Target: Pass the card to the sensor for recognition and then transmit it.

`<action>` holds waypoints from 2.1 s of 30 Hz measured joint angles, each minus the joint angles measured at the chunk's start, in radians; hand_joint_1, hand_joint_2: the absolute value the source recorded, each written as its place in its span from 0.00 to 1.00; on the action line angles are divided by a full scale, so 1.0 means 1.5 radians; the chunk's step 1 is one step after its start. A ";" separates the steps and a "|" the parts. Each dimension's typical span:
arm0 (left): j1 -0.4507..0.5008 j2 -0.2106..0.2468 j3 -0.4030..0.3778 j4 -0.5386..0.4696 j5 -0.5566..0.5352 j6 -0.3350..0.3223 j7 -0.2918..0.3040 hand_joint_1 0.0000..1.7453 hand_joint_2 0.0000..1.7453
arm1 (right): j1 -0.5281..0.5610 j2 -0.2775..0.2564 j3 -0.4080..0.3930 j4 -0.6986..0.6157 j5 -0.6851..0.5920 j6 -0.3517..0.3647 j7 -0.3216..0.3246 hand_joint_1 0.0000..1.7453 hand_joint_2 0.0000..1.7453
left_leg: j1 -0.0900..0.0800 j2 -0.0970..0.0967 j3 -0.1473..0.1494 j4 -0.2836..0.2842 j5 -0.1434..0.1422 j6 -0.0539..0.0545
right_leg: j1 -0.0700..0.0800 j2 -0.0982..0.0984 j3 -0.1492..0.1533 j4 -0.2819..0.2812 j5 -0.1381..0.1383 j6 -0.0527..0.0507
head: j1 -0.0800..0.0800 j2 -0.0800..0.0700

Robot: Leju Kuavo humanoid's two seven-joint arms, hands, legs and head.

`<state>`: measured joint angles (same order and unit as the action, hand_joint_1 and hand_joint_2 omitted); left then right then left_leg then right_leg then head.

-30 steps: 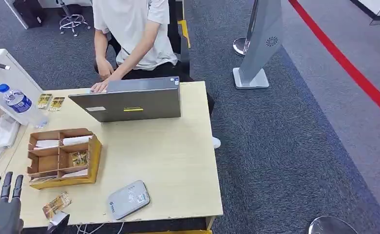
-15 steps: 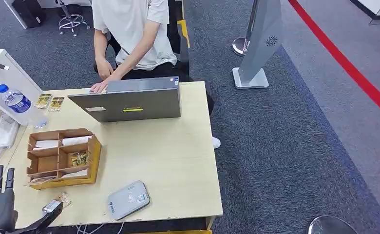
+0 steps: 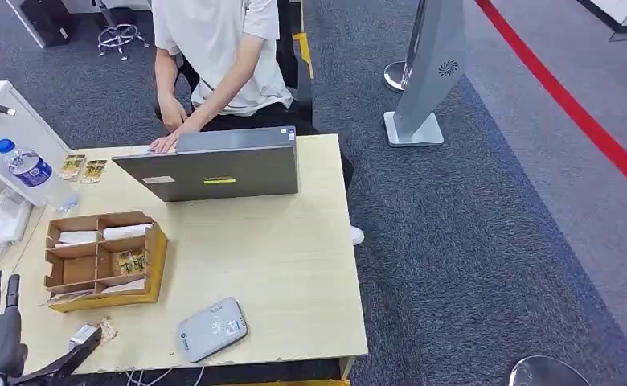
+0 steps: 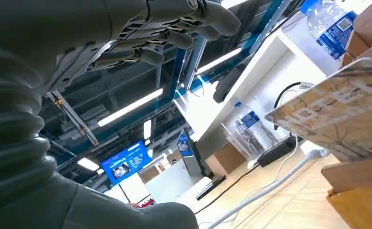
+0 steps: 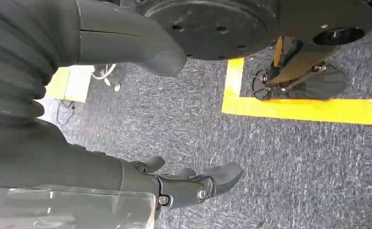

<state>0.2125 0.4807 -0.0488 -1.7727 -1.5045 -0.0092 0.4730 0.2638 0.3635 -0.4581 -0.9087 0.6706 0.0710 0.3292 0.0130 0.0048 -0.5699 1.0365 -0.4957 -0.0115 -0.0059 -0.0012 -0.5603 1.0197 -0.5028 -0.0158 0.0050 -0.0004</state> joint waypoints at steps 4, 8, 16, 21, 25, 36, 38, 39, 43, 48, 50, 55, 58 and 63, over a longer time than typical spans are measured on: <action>-0.020 -0.002 -0.003 0.016 0.000 0.003 -0.002 0.00 1.00 | 0.000 0.000 0.004 0.000 0.000 0.002 -0.001 0.00 1.00 | 0.000 0.000 0.000 0.000 0.000 0.000 | 0.000 0.000 0.000 0.000 0.000 0.000 | 0.000 0.000; -0.038 -0.007 -0.013 0.031 0.000 0.006 -0.006 0.00 1.00 | 0.000 0.000 0.007 0.000 0.004 0.003 -0.002 0.00 1.00 | 0.000 0.000 0.000 0.000 0.000 0.000 | 0.000 0.000 0.000 0.000 0.000 0.000 | 0.000 0.000; -0.065 -0.012 -0.035 0.050 0.000 0.006 -0.006 0.00 1.00 | 0.000 0.000 0.009 0.000 0.004 0.003 -0.006 0.00 1.00 | 0.000 0.000 0.000 0.000 0.000 0.000 | 0.000 0.000 0.000 0.000 0.000 0.000 | 0.000 0.000; -0.071 -0.014 -0.046 0.059 0.000 0.006 -0.006 0.00 1.00 | 0.000 0.000 0.010 0.000 0.004 0.003 -0.006 0.00 1.00 | 0.000 0.000 0.000 0.000 0.000 0.000 | 0.000 0.001 0.000 0.000 0.000 0.000 | 0.000 0.000; -0.077 -0.017 -0.047 0.065 0.000 0.006 -0.007 0.00 1.00 | 0.000 0.000 0.014 0.000 0.001 0.002 -0.007 0.00 1.00 | 0.000 0.000 0.000 0.000 0.000 0.000 | 0.000 0.000 0.000 0.000 0.000 0.000 | 0.000 0.000; -0.085 -0.029 -0.051 0.090 0.000 0.005 -0.011 0.00 1.00 | 0.001 0.000 0.021 0.000 -0.001 0.000 -0.008 0.00 1.00 | 0.000 0.000 0.000 0.000 0.000 0.000 | 0.000 0.000 0.000 0.000 0.000 0.000 | 0.000 0.000; -0.086 -0.030 -0.051 0.094 0.000 0.004 -0.011 0.00 1.00 | 0.001 0.000 0.021 0.000 -0.001 0.000 -0.008 0.00 1.00 | 0.000 0.000 0.000 0.000 0.000 0.000 | 0.000 0.000 0.000 0.000 0.000 0.000 | 0.000 0.000; -0.086 -0.030 -0.051 0.095 0.000 0.004 -0.011 0.00 1.00 | 0.001 0.000 0.021 0.000 -0.001 0.000 -0.008 0.00 1.00 | 0.000 0.000 0.000 0.000 0.000 0.000 | 0.000 0.000 0.000 0.000 0.000 0.000 | 0.000 0.000; -0.086 -0.030 -0.051 0.100 0.000 0.004 -0.011 0.00 1.00 | 0.001 0.000 0.021 0.000 -0.001 0.000 -0.008 0.00 1.00 | 0.000 0.000 0.000 0.000 0.000 0.000 | 0.000 0.000 0.000 0.000 0.000 0.000 | 0.000 0.000; -0.086 -0.033 -0.051 0.107 0.000 0.006 -0.014 0.00 1.00 | 0.002 0.000 0.021 0.000 -0.001 0.001 -0.011 0.00 1.00 | 0.000 0.000 0.000 0.000 0.000 0.000 | 0.000 0.000 0.000 0.000 0.000 0.000 | 0.000 0.000; -0.086 -0.035 -0.051 0.111 0.000 0.006 -0.020 0.00 1.00 | 0.002 0.000 0.021 0.000 0.000 0.002 -0.012 0.00 1.00 | 0.000 0.000 0.000 0.000 0.000 0.000 | 0.000 0.000 0.000 0.000 0.000 0.000 | 0.000 0.000; -0.085 -0.041 -0.050 0.122 0.000 0.006 -0.030 0.00 1.00 | 0.002 0.000 0.021 0.000 0.000 0.003 -0.013 0.00 1.00 | 0.000 0.000 0.000 0.000 0.000 0.000 | 0.000 0.000 0.000 0.000 0.000 0.000 | 0.000 0.000; -0.084 -0.045 -0.050 0.126 0.000 0.008 -0.031 0.00 1.00 | 0.003 0.000 0.022 0.000 0.000 0.003 -0.013 0.00 1.00 | 0.000 0.000 0.000 0.000 0.000 0.000 | 0.000 0.000 0.000 0.000 0.000 0.000 | 0.000 0.000; -0.083 -0.048 -0.050 0.134 0.000 0.011 -0.032 0.00 1.00 | 0.005 0.000 0.024 -0.003 0.000 0.003 -0.013 0.00 1.00 | 0.000 0.000 0.000 0.000 0.000 0.000 | 0.000 0.000 0.000 0.000 0.000 0.000 | 0.000 0.000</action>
<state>0.0883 0.4082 -0.1232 -1.5724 -1.5045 0.0073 0.4253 0.2706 0.3635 -0.4227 -0.9129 0.6703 0.0751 0.3094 0.0130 0.0053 -0.5702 1.0365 -0.4956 -0.0116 -0.0059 -0.0008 -0.5605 1.0198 -0.5025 -0.0163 0.0050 -0.0004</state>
